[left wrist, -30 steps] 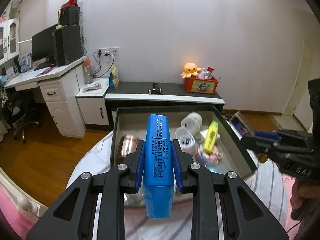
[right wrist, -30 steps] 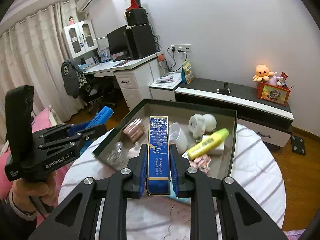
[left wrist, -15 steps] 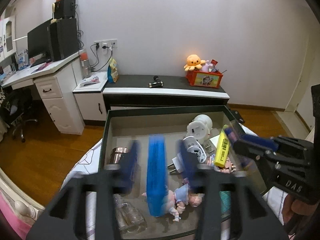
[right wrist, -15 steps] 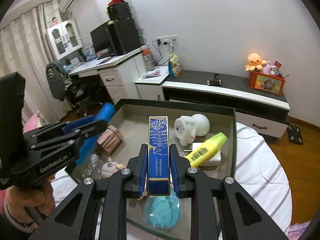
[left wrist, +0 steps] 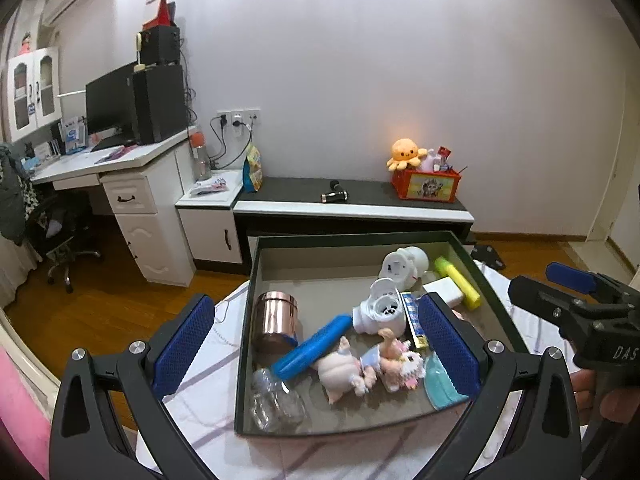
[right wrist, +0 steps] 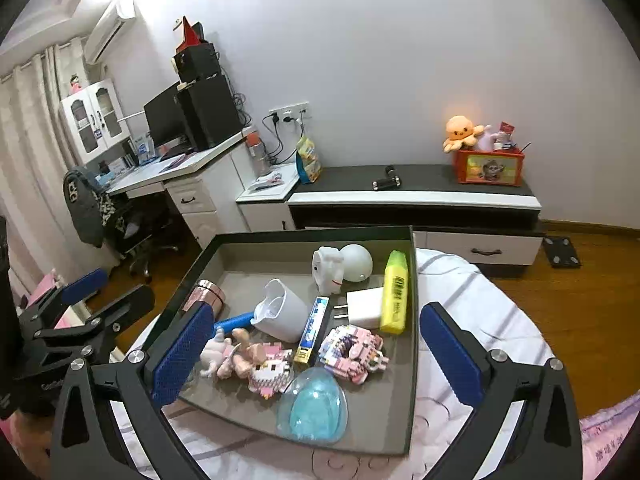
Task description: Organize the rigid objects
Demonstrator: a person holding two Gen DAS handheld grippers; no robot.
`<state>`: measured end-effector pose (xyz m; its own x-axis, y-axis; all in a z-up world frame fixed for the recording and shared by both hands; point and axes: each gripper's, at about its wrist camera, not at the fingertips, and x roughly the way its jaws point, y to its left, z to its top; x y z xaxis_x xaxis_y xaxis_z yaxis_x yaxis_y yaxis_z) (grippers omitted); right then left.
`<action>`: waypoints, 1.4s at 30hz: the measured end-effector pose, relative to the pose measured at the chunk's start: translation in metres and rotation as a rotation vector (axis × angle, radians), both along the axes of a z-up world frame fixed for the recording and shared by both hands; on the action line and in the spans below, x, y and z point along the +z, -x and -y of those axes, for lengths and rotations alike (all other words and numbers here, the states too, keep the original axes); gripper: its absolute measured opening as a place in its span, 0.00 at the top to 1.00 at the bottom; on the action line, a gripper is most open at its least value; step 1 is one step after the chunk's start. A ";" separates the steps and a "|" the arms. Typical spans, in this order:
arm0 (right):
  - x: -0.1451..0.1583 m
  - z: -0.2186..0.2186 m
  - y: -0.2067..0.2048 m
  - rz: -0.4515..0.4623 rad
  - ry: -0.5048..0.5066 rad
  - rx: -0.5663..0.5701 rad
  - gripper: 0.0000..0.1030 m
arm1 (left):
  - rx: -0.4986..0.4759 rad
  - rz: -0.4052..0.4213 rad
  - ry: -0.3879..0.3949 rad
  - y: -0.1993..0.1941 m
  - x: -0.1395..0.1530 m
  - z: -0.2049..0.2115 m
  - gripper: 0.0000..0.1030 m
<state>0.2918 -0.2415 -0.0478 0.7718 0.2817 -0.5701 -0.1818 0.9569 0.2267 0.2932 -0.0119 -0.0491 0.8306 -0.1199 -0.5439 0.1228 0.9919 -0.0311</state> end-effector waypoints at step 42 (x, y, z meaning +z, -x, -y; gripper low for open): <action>0.039 -0.020 0.283 0.187 0.096 -0.138 0.00 | 0.060 0.115 0.023 0.278 0.033 -0.010 0.00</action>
<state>0.0088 -0.2214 -0.0091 0.8936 0.1179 -0.4332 -0.0781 0.9910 0.1086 0.0155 -0.0022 -0.0166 0.8931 -0.0794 -0.4427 0.0672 0.9968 -0.0431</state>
